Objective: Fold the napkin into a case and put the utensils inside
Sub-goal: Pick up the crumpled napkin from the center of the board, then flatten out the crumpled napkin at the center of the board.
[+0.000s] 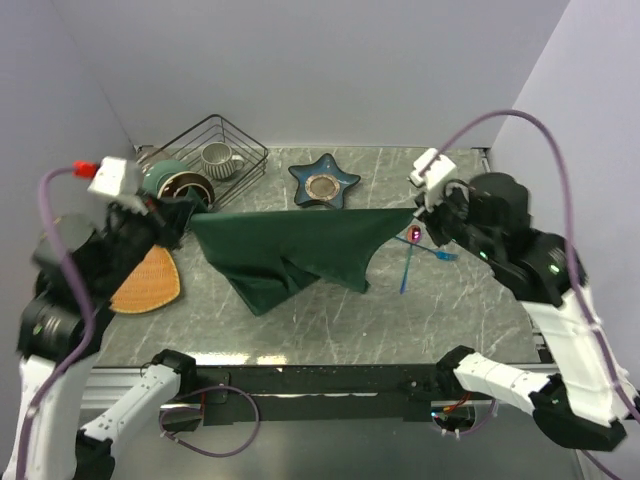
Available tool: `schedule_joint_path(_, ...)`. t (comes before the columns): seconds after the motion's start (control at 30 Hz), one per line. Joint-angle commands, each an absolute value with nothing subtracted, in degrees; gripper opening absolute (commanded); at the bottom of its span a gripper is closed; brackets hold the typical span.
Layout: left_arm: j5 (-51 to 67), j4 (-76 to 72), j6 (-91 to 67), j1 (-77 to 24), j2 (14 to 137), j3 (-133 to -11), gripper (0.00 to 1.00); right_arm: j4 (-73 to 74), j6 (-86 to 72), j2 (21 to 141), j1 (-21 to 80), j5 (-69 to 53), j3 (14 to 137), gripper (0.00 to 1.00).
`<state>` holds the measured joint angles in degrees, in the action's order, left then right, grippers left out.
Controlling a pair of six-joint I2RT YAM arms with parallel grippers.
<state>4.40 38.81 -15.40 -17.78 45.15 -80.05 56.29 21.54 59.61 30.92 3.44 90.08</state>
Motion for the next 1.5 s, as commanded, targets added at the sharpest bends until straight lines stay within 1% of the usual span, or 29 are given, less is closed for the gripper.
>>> schedule_joint_path(0.0, 8.6, 46.9, -14.3, -16.9, 39.9, -83.8, 0.01, 64.8, 20.7, 55.4, 34.6, 10.3, 96.1, 0.0)
schedule_joint_path(0.1, 8.1, 46.6, -13.5, -16.9, 36.2, -86.4, 0.01, 69.8, 18.3, 55.7, 35.7, 7.7, 102.9, 0.0)
schedule_joint_path(0.13, 7.7, 46.6, -13.3, -16.9, 35.8, -88.4, 0.01, 71.2, 17.6, 56.2, 36.0, 6.6, 107.2, 0.0)
schedule_joint_path(0.2, 6.1, 46.8, -13.5, -16.8, 35.7, -90.7, 0.04, 74.4, 15.1, 58.5, 36.2, 2.6, 111.6, 0.0)
schedule_joint_path(0.23, 5.8, 47.1, -13.5, -16.9, 36.0, -93.0, 0.04, 75.6, 14.0, 59.5, 36.2, 1.2, 115.9, 0.0)
schedule_joint_path(0.3, 5.3, 47.2, -14.4, -16.8, 37.3, -95.9, 0.04, 77.8, 13.6, 62.4, 36.3, -2.7, 119.4, 0.0)
schedule_joint_path(0.37, 5.1, 46.9, -15.8, -16.8, 38.5, -97.4, 0.04, 79.6, 13.0, 64.5, 36.6, -4.1, 125.3, 0.0)
schedule_joint_path(0.43, 2.2, 46.8, -17.0, -16.8, 39.5, -98.4, 0.01, 80.6, 12.2, 67.8, 36.8, -3.2, 130.2, 0.0)
schedule_joint_path(0.47, 0.6, 46.8, -18.5, -16.9, 40.8, -98.3, 0.01, 79.7, 12.0, 68.7, 36.8, -1.8, 130.3, 0.0)
schedule_joint_path(0.53, -3.5, 46.4, -20.4, -16.7, 43.0, -96.6, 0.01, 78.1, 12.6, 69.2, 36.8, 2.4, 126.4, 0.0)
schedule_joint_path(0.57, -4.6, 45.4, -20.6, -16.7, 43.5, -95.4, 0.01, 74.4, 12.8, 68.3, 36.7, 3.9, 123.8, 0.0)
schedule_joint_path(0.6, -6.0, 44.4, -20.8, -16.7, 44.0, -93.2, 0.01, 71.8, 13.2, 67.5, 36.7, 6.3, 117.4, 0.0)
schedule_joint_path(0.67, -11.3, 41.5, -21.8, -16.8, 46.7, -91.6, 0.01, 64.2, 14.8, 65.7, 36.0, 9.4, 110.6, 0.0)
schedule_joint_path(0.7, -13.4, 40.7, -22.1, -16.8, 47.9, -90.4, 0.01, 61.7, 15.8, 65.5, 35.2, 10.8, 104.7, 0.0)
schedule_joint_path(0.73, -17.7, 40.0, -23.0, -16.8, 50.7, -89.7, 0.01, 59.4, 16.3, 65.3, 33.4, 11.3, 102.2, 0.0)
schedule_joint_path(0.8, -19.9, 36.7, -23.7, -16.7, 53.4, -87.7, 0.03, 53.7, 17.5, 66.5, 26.9, 10.3, 97.8, 0.0)
schedule_joint_path(0.83, -20.4, 34.7, -24.3, -16.8, 55.5, -86.8, 0.06, 50.5, 18.0, 67.2, 25.0, 9.3, 97.0, 0.0)
schedule_joint_path(0.87, -19.7, 29.7, -24.9, -16.8, 56.5, -84.6, 0.11, 49.1, 18.5, 69.2, 22.1, 8.7, 96.4, 0.0)
schedule_joint_path(0.97, -18.2, 25.7, -27.3, -16.8, 62.0, -82.2, 0.12, 43.0, 20.4, 73.2, 20.4, 8.3, 94.0, 0.0)
schedule_joint_path(1.03, -19.7, 24.2, -28.9, -16.8, 67.0, -81.4, 0.11, 38.3, 21.9, 76.4, 19.8, 8.0, 91.8, 0.0)
schedule_joint_path(1.1, -22.1, 21.6, -29.7, -16.8, 69.9, -79.0, 0.12, 35.1, 23.7, 78.7, 19.6, 7.9, 88.9, 0.0)
schedule_joint_path(1.17, -22.5, 17.5, -28.8, -16.8, 72.7, -74.9, 0.14, 31.0, 24.6, 82.3, 19.7, 8.3, 86.9, 0.0)
schedule_joint_path(1.23, -21.9, 10.0, -26.7, -16.8, 74.3, -71.6, 0.16, 28.5, 25.3, 85.8, 19.6, 8.5, 86.6, 0.0)
schedule_joint_path(1.27, -21.9, 7.8, -26.5, -16.8, 74.6, -68.5, 0.17, 27.9, 25.4, 86.7, 19.6, 8.5, 86.7, 0.0)
schedule_joint_path(1.33, -20.2, 3.9, -25.8, -16.4, 75.8, -66.2, 0.17, 27.4, 25.5, 88.8, 19.6, 7.8, 87.3, 0.0)
schedule_joint_path(1.47, -16.7, 1.9, -25.0, -16.3, 77.0, -62.2, 0.17, 29.4, 25.7, 90.8, 19.8, 6.2, 88.1, 0.0)
